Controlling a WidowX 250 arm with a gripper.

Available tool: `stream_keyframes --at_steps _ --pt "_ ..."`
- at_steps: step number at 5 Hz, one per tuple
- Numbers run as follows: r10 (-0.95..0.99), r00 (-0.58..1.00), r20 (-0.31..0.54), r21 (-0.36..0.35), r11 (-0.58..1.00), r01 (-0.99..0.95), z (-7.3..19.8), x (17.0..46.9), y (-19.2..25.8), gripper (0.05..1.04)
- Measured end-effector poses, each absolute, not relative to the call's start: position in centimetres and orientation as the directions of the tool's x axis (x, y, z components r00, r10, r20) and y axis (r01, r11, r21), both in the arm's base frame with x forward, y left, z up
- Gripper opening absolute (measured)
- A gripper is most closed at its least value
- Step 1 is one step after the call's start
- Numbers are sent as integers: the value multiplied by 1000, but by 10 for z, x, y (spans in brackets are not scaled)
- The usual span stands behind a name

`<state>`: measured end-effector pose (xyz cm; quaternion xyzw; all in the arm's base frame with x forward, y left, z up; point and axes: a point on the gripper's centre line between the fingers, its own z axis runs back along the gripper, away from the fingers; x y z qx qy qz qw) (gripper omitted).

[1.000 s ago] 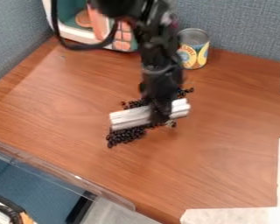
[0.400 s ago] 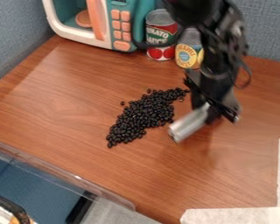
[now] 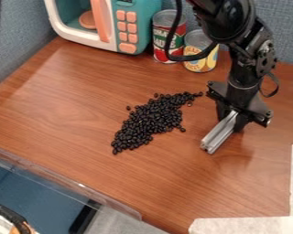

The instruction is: Sweep into pile

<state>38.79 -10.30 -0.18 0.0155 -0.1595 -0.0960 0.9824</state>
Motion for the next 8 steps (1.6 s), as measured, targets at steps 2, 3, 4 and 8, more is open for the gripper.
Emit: stream_keyframes --at_steps 2,3,4,8 --pt "31 940 341 35 998 -46 -2 407 -87 377" --pt "120 928 353 28 990 -139 -4 408 -72 377" --pt "204 912 355 40 972 -233 -4 405 -47 377" --pt "317 881 351 80 927 -366 -3 379 -6 377"
